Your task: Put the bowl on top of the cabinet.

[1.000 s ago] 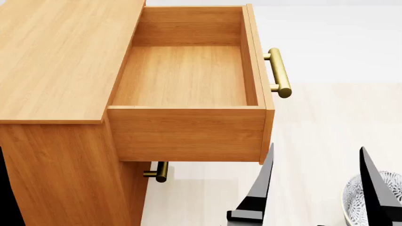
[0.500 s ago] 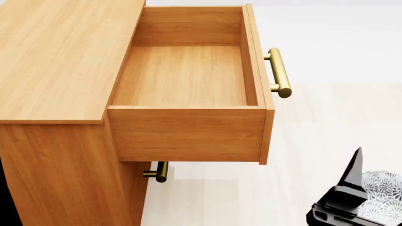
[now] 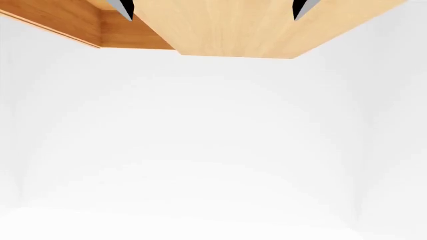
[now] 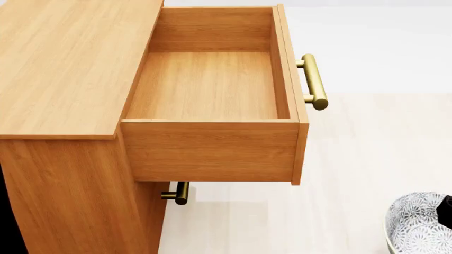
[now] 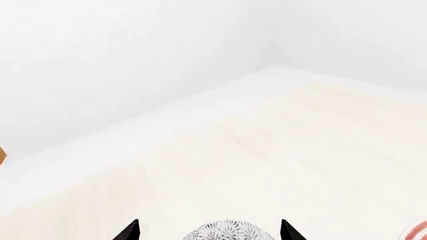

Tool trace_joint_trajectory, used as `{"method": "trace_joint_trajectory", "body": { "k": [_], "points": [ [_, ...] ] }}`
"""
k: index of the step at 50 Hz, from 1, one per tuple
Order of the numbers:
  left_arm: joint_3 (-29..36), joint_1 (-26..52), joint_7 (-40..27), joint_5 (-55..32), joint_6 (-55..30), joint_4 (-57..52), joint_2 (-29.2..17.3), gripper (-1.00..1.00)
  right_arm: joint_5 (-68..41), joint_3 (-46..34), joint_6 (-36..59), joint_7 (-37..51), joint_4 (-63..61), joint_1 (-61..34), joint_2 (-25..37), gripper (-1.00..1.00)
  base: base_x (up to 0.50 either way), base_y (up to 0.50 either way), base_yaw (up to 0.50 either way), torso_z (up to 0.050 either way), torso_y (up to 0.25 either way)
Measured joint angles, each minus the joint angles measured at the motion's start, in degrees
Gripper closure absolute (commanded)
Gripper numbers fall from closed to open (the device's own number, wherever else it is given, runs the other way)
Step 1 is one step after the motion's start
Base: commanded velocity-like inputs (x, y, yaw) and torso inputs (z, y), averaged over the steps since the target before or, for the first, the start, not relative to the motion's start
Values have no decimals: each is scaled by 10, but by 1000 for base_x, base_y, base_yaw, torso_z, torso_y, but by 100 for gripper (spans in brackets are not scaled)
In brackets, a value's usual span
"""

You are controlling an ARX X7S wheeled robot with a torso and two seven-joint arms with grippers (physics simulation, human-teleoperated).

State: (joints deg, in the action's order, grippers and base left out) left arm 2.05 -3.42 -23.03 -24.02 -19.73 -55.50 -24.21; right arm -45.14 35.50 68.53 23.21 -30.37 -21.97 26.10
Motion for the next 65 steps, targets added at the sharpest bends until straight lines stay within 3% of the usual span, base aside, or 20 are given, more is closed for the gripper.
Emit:
{"method": "trace_joint_trajectory", "body": {
  "k": [23,33,65],
  "points": [
    [11,0,-6,1,7,4,-6,-100,-18,-21,110,16,191,-140,77,-100,0,0,0,0,0],
    [14,-1,-8,1,11,5,-9,-100,-3,-66,121,19,258,-173,97,-100,0,0,0,0,0],
    [24,-1,-14,1,27,24,-16,-100,58,-124,64,29,367,-134,118,-100,0,0,0,0,0]
  ]
}}
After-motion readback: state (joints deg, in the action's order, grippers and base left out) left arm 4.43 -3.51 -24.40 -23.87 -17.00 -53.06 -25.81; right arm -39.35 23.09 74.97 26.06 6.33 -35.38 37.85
